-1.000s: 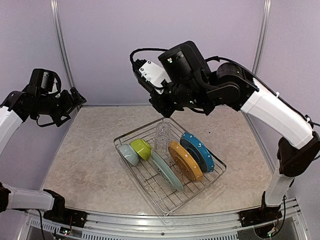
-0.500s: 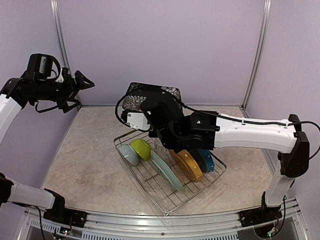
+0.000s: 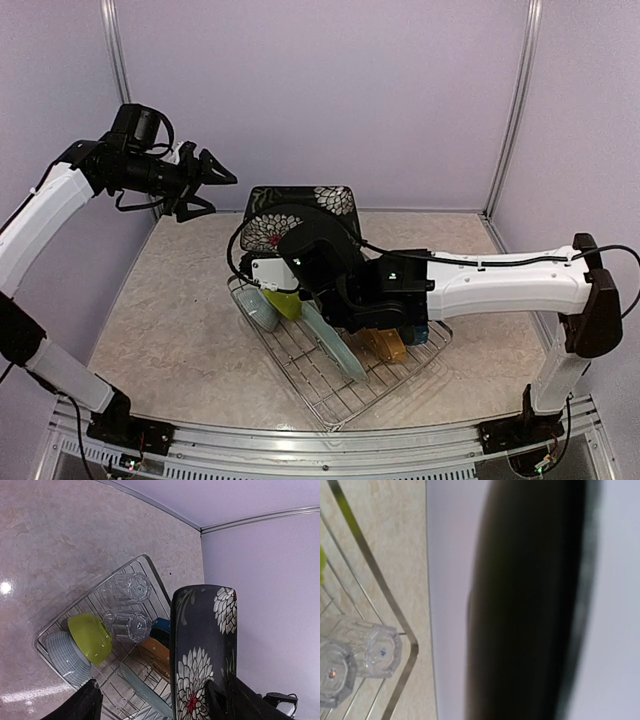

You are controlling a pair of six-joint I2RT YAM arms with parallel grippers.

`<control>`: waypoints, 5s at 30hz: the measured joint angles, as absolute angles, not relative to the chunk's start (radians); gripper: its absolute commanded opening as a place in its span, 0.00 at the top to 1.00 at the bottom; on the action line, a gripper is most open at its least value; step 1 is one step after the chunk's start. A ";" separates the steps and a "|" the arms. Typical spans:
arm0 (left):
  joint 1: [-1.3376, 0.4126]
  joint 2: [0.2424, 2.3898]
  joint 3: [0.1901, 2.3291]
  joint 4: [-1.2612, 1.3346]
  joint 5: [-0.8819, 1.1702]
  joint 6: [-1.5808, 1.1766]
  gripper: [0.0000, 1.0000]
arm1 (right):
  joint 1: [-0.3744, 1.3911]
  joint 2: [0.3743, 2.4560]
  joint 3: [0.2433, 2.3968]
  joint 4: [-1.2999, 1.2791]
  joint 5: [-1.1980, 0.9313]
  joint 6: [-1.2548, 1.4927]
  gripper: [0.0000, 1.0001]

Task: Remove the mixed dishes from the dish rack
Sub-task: Pass from the right arm to the left, then place the plate at the corner of the board.

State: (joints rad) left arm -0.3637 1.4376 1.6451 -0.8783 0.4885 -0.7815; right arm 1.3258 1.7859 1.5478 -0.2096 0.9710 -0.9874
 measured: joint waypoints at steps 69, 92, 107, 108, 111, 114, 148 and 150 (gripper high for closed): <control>-0.418 1.560 1.547 -0.694 0.691 -0.966 1.00 | 1.307 1.824 1.548 0.120 1.102 -1.109 0.08; 0.028 1.451 1.362 -0.632 0.548 -0.996 1.00 | 1.308 1.676 1.608 -0.260 1.033 -0.667 0.03; 0.207 1.324 1.031 -0.479 0.339 -1.018 1.00 | 1.308 1.622 1.681 -0.637 0.957 -0.271 0.03; 0.208 1.322 1.007 -0.455 0.331 -1.030 1.00 | 1.308 1.621 1.686 -0.655 0.948 -0.253 0.03; 0.212 1.315 0.918 -0.369 0.311 -1.075 1.00 | 1.308 1.618 1.693 -0.698 0.927 -0.205 0.03; 0.213 1.315 0.831 -0.295 0.278 -1.126 1.00 | 1.308 1.617 1.694 -0.736 0.912 -0.163 0.03; 0.032 1.805 0.786 0.327 -0.072 -1.515 0.79 | 1.308 1.604 1.789 -0.995 0.847 0.104 0.03; 0.022 1.820 0.786 0.323 -0.088 -1.539 0.77 | 1.308 1.604 1.790 -0.997 0.847 0.107 0.03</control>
State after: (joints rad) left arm 0.0223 1.8198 0.7864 0.3225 -0.0883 -1.5394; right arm 1.3079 1.6043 1.7901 -0.9974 0.8467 0.1074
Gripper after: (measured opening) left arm 0.200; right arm 0.968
